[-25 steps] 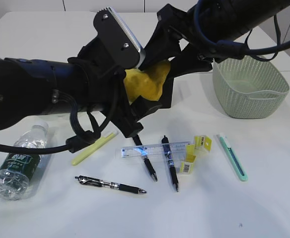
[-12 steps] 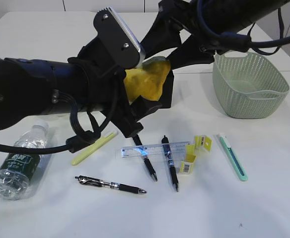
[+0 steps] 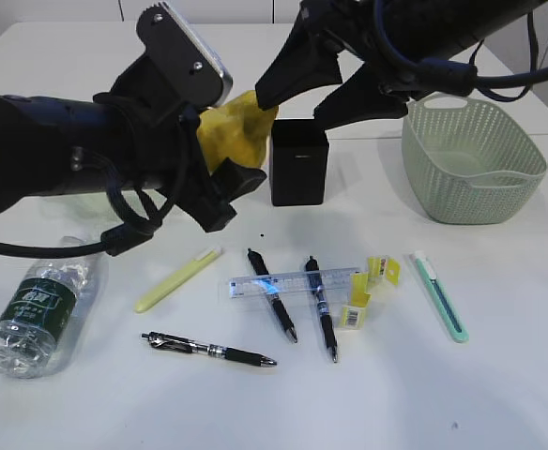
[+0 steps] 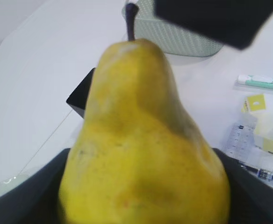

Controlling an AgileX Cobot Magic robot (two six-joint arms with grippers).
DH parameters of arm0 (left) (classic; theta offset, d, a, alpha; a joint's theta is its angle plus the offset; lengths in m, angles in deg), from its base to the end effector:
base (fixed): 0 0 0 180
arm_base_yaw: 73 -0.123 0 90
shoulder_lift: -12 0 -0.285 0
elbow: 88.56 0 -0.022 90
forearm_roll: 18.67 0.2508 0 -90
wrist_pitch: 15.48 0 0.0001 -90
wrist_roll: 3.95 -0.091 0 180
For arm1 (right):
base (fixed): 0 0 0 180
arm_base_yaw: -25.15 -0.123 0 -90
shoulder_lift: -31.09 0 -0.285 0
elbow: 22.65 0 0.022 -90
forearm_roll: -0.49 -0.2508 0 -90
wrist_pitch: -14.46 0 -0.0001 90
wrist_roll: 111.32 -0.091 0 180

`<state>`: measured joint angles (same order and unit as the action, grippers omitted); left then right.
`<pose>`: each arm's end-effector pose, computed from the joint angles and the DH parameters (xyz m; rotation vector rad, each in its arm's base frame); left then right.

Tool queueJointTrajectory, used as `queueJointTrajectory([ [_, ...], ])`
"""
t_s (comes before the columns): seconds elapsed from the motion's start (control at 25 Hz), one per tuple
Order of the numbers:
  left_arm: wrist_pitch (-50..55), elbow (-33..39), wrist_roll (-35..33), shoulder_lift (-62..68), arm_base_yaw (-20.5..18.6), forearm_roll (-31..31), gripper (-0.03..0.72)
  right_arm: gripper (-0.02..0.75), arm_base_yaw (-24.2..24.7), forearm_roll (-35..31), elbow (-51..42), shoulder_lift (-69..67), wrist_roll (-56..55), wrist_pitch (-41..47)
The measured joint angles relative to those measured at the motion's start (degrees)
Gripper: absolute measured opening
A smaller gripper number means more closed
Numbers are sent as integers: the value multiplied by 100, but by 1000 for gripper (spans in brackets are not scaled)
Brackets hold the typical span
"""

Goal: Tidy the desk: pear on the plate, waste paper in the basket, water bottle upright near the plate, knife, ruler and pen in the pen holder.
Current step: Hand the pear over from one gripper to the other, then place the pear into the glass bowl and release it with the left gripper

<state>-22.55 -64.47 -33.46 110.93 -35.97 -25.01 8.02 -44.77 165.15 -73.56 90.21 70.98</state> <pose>0.2788 -0.2088 0.2464 1.0099 1.7577 -0.1387 0.3349 0.1597 0.3316 -0.4745 2.4574 0.9724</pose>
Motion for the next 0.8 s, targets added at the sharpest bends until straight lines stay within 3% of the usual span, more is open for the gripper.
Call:
queueJointTrajectory([
  [0.28, -157, 0, 0, 0, -370, 0, 568, 599, 0, 73, 0, 0, 0, -28],
  [0.44, -321, 0, 0, -24, -586, -4, 568, 597, 0, 598, 0, 0, -179, -28],
  [0.6, -342, 0, 0, -181, -793, -54, 568, 596, 0, 1508, 0, 0, -589, 23],
  [0.8, -428, 0, 0, -323, -1124, -93, 568, 595, -9, 3137, 0, 0, -1462, 180],
])
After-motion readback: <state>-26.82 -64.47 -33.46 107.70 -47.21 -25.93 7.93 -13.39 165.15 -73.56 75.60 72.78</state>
